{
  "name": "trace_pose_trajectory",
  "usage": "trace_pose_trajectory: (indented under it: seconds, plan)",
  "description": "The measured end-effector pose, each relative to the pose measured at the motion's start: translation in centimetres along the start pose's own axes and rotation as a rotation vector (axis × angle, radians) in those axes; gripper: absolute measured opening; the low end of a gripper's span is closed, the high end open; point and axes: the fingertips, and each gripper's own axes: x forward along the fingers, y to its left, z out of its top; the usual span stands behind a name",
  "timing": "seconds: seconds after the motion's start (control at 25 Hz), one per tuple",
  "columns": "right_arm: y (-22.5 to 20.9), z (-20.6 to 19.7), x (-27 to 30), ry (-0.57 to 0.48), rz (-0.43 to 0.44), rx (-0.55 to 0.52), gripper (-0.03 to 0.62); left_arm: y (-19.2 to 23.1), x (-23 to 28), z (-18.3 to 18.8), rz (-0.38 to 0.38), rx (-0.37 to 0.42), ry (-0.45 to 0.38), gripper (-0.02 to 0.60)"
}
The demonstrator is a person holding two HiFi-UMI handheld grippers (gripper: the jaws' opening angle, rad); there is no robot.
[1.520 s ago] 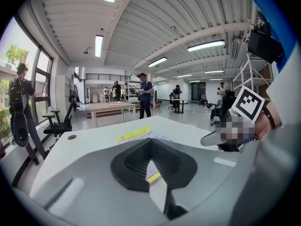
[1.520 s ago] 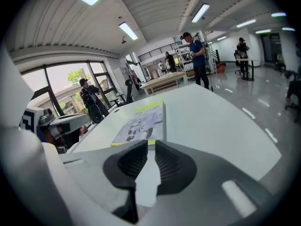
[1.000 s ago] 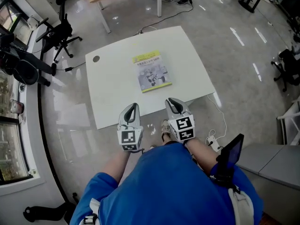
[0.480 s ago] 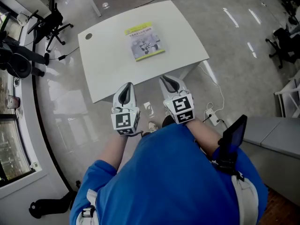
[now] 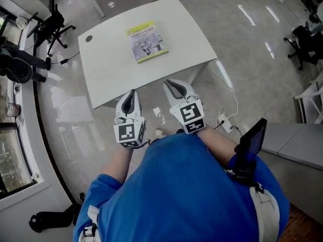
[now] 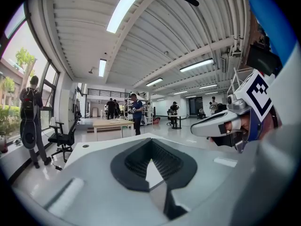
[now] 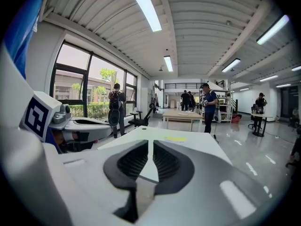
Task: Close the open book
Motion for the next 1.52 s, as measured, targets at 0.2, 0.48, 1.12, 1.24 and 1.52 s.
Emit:
trace_pose_trajectory:
  seconds: [0.2,0.48,1.12,1.24,1.52]
  plan:
    - [-0.5,0.2,-0.8,-0.023,0.005,0.006,0.026,-1.1,-0.2,0.1,0.003,0.004,-0.006,0.006]
    - [-1.8,0.2,-0.8,-0.022,0.003,0.009,0.003,-1.4,0.7,0.7,0.036,-0.021,0.020,0.006]
    - [-2.8,0.6,-0.5,-0.015,0.014,0.006,0.003,-2.1,1.9,1.5,0.039,-0.006,-0.009,0.006]
    - [-2.6,0.5,-0.4,-0.014,0.020,0.007,0.003,-2.2,1.8,1.3,0.032,-0.004,-0.017,0.006]
    - [-2.4,0.4,-0.9,-0.011,0.018,0.003,0.003,-2.7,1.5,1.4,0.019,0.004,-0.021,0.006]
